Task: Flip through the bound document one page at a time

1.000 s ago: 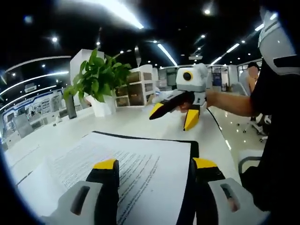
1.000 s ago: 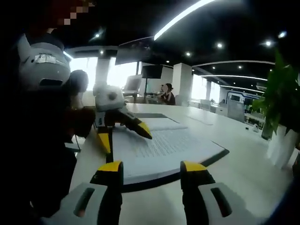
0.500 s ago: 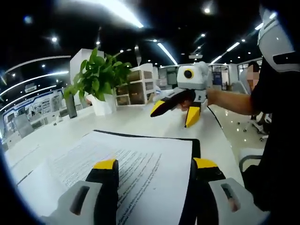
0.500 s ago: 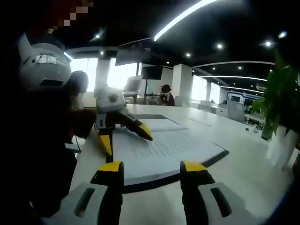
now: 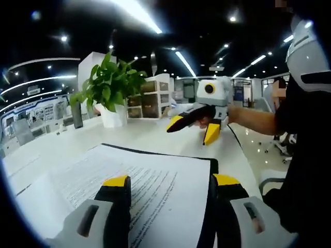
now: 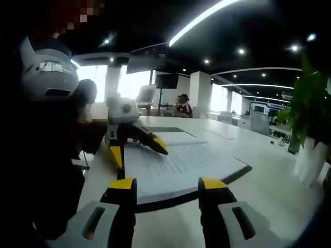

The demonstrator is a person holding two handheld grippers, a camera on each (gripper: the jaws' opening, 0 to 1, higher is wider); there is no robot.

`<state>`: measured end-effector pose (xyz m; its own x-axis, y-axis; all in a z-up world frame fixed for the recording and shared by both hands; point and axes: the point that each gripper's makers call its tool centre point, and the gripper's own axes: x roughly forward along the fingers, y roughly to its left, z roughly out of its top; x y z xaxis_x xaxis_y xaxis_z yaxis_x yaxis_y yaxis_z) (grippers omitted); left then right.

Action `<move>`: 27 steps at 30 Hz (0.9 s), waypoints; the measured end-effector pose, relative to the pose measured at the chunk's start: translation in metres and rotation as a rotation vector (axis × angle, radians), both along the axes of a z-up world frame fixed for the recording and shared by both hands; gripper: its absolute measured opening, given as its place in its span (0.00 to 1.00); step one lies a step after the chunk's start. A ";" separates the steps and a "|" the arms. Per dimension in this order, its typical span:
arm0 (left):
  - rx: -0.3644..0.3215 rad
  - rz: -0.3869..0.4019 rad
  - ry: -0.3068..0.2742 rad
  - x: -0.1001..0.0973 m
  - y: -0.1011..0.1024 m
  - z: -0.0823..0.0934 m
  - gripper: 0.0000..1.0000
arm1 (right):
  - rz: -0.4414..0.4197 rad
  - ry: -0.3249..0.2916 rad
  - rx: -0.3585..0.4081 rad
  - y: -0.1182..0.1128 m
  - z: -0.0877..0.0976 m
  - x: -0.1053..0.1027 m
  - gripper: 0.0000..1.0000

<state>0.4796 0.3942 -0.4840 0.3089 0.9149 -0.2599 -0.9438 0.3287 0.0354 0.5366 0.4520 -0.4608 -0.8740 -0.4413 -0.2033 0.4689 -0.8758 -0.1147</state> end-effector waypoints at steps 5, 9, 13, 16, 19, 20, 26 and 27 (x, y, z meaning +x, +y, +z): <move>-0.009 0.000 0.035 0.001 0.000 -0.005 0.64 | 0.002 0.001 0.003 -0.001 0.000 -0.001 0.50; -0.011 0.006 0.034 -0.001 0.001 -0.005 0.63 | 0.002 0.001 0.004 -0.002 0.000 0.000 0.50; -0.017 0.004 0.026 -0.001 0.001 -0.006 0.63 | 0.002 -0.001 0.004 -0.003 -0.002 0.000 0.50; -0.016 0.005 0.014 -0.002 0.001 -0.005 0.63 | 0.002 -0.003 0.003 -0.003 -0.003 0.000 0.50; -0.017 0.004 -0.013 -0.003 0.000 -0.004 0.62 | 0.002 -0.001 0.003 -0.004 -0.003 0.001 0.50; -0.017 0.005 -0.022 -0.003 0.000 -0.003 0.62 | 0.003 0.000 0.001 -0.004 -0.002 0.001 0.50; -0.015 0.008 -0.056 -0.004 0.001 -0.001 0.61 | 0.003 0.002 -0.002 -0.003 -0.002 0.001 0.50; -0.014 0.009 -0.062 -0.004 0.000 0.000 0.61 | 0.003 0.003 -0.003 -0.003 -0.002 0.002 0.50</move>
<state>0.4755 0.3947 -0.4841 0.3165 0.9142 -0.2533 -0.9469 0.3202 -0.0274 0.5381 0.4493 -0.4630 -0.8730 -0.4448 -0.1998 0.4715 -0.8745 -0.1135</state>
